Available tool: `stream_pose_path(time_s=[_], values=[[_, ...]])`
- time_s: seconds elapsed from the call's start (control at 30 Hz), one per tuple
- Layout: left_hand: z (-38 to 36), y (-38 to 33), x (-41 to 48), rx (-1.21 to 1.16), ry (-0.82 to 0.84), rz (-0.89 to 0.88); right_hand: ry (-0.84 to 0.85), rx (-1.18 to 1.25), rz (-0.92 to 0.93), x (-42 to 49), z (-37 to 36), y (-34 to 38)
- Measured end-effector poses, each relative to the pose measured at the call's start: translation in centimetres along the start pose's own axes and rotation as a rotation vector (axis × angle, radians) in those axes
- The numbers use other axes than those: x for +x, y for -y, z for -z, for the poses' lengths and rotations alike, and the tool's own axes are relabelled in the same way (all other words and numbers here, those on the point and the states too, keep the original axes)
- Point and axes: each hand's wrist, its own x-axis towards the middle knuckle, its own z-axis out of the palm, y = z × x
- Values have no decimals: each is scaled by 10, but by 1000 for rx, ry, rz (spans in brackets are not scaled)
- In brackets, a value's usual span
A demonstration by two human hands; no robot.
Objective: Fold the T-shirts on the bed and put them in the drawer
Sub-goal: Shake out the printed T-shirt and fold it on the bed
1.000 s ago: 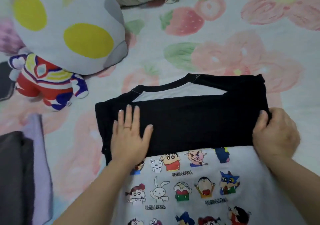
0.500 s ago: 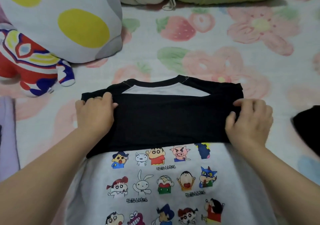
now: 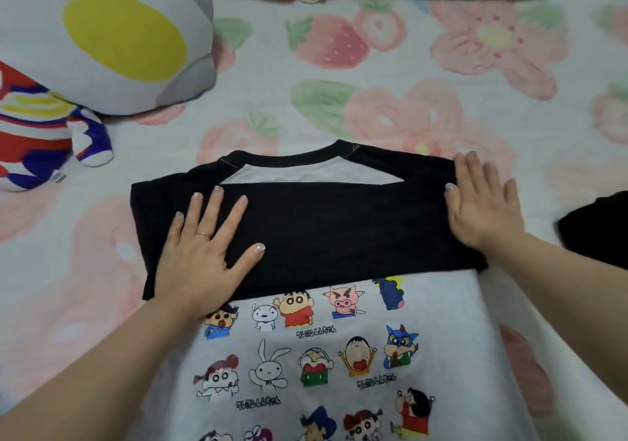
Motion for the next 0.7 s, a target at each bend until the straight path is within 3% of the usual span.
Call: stream_pose_path(time_s=[0.07, 0.13, 0.23, 0.57, 0.7], values=[[6, -5, -2, -62, -47, 30, -141, 19, -3, -14, 8, 16], [5, -17, -8, -75, -136, -37, -228, 98, 212, -40, 9, 49], [-12, -18, -17, 62, -133, -183, -109, -4, 535, -76, -16, 71], [-12, 3, -15, 27, -114, -120, -98, -63, 317, -72, -23, 11], [-7, -32, -50, -35, -289, -59, -170, -9, 86, -106, -9, 34]])
